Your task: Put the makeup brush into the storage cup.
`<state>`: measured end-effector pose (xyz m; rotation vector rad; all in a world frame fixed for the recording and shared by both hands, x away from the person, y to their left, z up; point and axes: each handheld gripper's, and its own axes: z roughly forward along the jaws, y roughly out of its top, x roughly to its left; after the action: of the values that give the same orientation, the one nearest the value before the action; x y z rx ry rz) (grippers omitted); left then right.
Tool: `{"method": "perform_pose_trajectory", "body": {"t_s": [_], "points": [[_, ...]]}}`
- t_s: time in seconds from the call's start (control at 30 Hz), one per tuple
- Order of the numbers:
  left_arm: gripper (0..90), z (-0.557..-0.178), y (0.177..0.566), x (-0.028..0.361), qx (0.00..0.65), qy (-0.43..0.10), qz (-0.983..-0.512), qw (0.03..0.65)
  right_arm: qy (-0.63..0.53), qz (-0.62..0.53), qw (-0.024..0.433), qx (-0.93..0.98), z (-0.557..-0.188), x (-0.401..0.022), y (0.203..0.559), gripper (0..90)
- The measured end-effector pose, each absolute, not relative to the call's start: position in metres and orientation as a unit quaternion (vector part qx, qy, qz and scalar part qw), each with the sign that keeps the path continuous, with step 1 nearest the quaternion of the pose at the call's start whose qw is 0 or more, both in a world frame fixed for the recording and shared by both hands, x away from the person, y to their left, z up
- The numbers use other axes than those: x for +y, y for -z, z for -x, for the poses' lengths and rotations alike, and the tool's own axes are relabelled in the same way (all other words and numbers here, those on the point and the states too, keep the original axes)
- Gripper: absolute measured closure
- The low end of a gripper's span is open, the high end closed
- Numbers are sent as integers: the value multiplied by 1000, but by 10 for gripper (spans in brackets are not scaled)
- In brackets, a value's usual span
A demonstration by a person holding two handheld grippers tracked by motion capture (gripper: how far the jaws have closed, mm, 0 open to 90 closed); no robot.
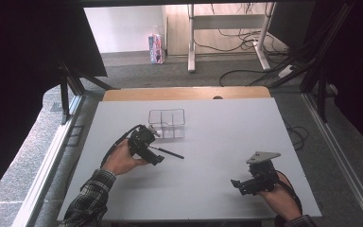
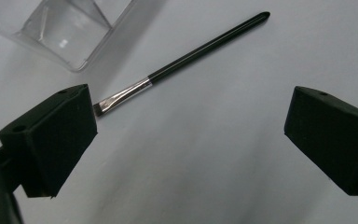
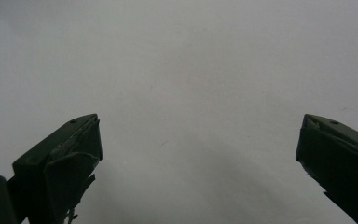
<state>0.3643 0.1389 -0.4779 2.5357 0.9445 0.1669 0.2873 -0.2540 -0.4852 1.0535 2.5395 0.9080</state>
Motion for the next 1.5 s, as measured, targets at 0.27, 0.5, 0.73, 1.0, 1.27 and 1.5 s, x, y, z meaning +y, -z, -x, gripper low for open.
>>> {"method": "perform_pose_trajectory", "body": {"t_s": [0.27, 0.5, 0.73, 1.0, 1.27, 1.5], "points": [[56, -374, 479, 127, 315, -60, -927, 195, -308, -359, 123, 872, -287, -253, 486, 0], [83, -386, 479, 114, 299, -58, -934, 186, -306, -358, 121, 874, -287, -253, 486, 2], [118, -393, 478, 107, 292, -60, -936, 185, -305, -358, 120, 874, -287, -253, 486, 4], [160, -400, 487, 103, 284, -54, -942, 172, -302, -354, 117, 877, -287, -252, 487, 8], [183, -403, 500, 102, 280, -45, -944, 167, -299, -348, 116, 881, -287, -252, 488, 12], [207, -405, 511, 100, 276, -33, -947, 161, -299, -349, 114, 881, -287, -251, 488, 14]]}}
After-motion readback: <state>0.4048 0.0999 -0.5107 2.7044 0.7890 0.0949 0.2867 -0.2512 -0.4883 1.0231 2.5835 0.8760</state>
